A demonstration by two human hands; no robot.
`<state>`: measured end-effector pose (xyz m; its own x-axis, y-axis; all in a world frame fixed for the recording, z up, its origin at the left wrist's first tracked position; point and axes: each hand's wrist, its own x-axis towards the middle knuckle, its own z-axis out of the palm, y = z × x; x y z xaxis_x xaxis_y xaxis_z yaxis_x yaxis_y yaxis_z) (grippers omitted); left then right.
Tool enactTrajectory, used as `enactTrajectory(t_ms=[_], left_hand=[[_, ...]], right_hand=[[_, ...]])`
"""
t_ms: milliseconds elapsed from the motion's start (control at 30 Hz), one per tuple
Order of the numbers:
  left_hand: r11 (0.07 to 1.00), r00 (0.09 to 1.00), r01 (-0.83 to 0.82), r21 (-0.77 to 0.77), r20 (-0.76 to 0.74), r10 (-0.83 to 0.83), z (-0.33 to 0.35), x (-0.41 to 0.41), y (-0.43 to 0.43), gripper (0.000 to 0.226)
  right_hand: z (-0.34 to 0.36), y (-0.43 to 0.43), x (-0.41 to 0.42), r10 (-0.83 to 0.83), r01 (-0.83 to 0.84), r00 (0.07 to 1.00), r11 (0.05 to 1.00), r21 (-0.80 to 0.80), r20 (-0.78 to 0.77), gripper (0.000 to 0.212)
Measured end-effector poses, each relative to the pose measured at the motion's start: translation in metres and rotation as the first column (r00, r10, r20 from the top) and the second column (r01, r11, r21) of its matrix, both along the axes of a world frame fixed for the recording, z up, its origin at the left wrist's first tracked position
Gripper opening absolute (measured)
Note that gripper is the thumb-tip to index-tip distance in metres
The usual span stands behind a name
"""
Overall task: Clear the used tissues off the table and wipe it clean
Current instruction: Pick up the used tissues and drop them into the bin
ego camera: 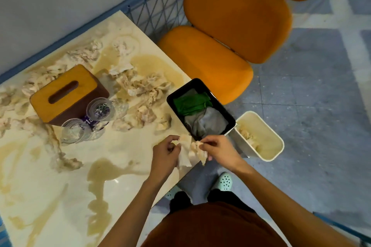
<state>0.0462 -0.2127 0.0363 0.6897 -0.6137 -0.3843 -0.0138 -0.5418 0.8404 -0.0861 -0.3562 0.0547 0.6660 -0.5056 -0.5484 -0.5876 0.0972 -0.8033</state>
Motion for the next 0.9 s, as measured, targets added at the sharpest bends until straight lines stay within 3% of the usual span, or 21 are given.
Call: enactTrajectory(t_ms=[167, 333, 567, 700, 900], left_hand=[[0.998, 1.0, 0.029, -0.062, 0.002, -0.029, 0.01, -0.062, -0.053, 0.013], [0.991, 0.993, 0.095, -0.092, -0.054, -0.1, 0.001, -0.124, -0.118, 0.017], [0.978, 0.974, 0.199, 0.06, -0.121, -0.191, -0.045, -0.167, -0.2, 0.017], [0.969, 0.969, 0.206, 0.139, -0.163, -0.183, -0.074, -0.173, -0.235, 0.02], [0.965, 0.96, 0.197, 0.171, -0.235, -0.154, -0.126, -0.176, -0.275, 0.025]], right_hand=[[0.0, -0.05, -0.065, -0.047, 0.044, 0.998, 0.997, 0.063, 0.043, 0.017], [-0.013, -0.105, -0.128, -0.256, 0.254, 0.966, 0.966, 0.044, 0.035, 0.018], [-0.068, -0.163, -0.195, -0.451, 0.449, 0.884, 0.892, -0.046, -0.12, 0.008], [-0.112, -0.18, -0.217, -0.465, 0.467, 0.848, 0.883, -0.058, -0.254, 0.014], [-0.153, -0.197, -0.229, -0.455, 0.449, 0.827, 0.888, -0.098, -0.331, 0.02]])
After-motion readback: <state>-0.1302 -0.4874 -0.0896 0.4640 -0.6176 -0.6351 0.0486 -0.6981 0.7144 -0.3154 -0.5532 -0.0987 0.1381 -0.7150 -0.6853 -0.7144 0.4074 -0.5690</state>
